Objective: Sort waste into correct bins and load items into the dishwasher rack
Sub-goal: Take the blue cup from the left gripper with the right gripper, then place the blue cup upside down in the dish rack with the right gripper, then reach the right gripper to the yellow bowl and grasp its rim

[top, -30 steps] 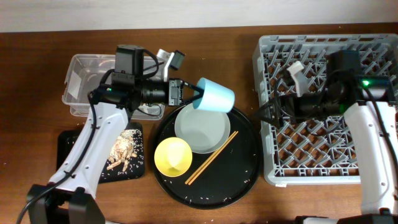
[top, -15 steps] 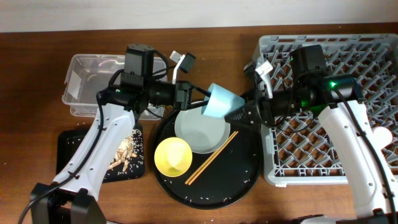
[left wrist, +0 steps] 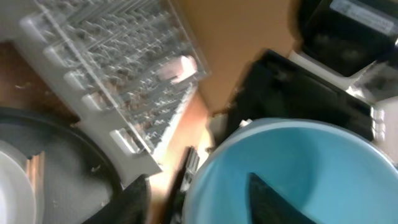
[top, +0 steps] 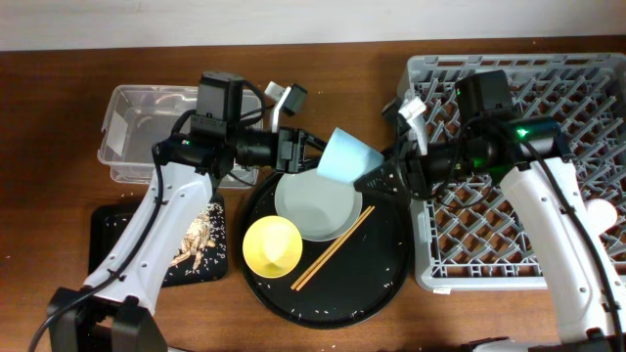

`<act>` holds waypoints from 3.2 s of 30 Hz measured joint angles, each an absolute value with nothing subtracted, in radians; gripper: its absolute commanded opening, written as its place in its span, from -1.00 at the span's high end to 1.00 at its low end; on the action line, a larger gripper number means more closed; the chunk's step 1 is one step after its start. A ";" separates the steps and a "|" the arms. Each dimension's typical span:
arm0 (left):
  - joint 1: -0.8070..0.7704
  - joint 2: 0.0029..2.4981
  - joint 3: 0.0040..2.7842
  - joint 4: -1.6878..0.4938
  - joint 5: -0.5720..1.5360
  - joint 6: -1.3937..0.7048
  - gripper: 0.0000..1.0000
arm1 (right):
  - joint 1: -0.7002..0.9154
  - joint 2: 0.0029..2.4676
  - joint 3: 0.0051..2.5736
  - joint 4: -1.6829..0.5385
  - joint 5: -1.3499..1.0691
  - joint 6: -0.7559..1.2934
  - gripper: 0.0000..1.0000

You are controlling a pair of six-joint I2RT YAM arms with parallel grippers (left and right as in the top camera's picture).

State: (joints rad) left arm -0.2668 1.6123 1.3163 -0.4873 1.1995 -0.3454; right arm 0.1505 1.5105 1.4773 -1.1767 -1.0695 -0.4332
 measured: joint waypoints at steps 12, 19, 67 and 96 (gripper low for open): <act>-0.126 1.514 1.314 -0.876 0.495 -0.220 -0.21 | -0.084 1.510 1.585 -1.347 -0.278 0.012 -0.07; -0.121 1.392 1.314 -0.879 0.400 -0.203 -0.22 | -0.354 1.551 1.594 -1.401 -0.063 0.099 -0.08; -0.121 1.393 1.314 -0.923 0.378 -0.201 -0.35 | -0.477 1.759 1.563 -1.436 -0.163 0.066 -0.99; -0.121 1.393 1.314 -1.193 -0.021 -0.334 -0.46 | 0.696 1.886 1.573 -1.152 -0.289 0.210 -0.43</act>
State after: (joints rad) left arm -0.1211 1.3933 1.3136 -1.1931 -0.0212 -0.3340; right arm 0.6956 1.8862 1.5730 -1.1519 -0.2886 0.2104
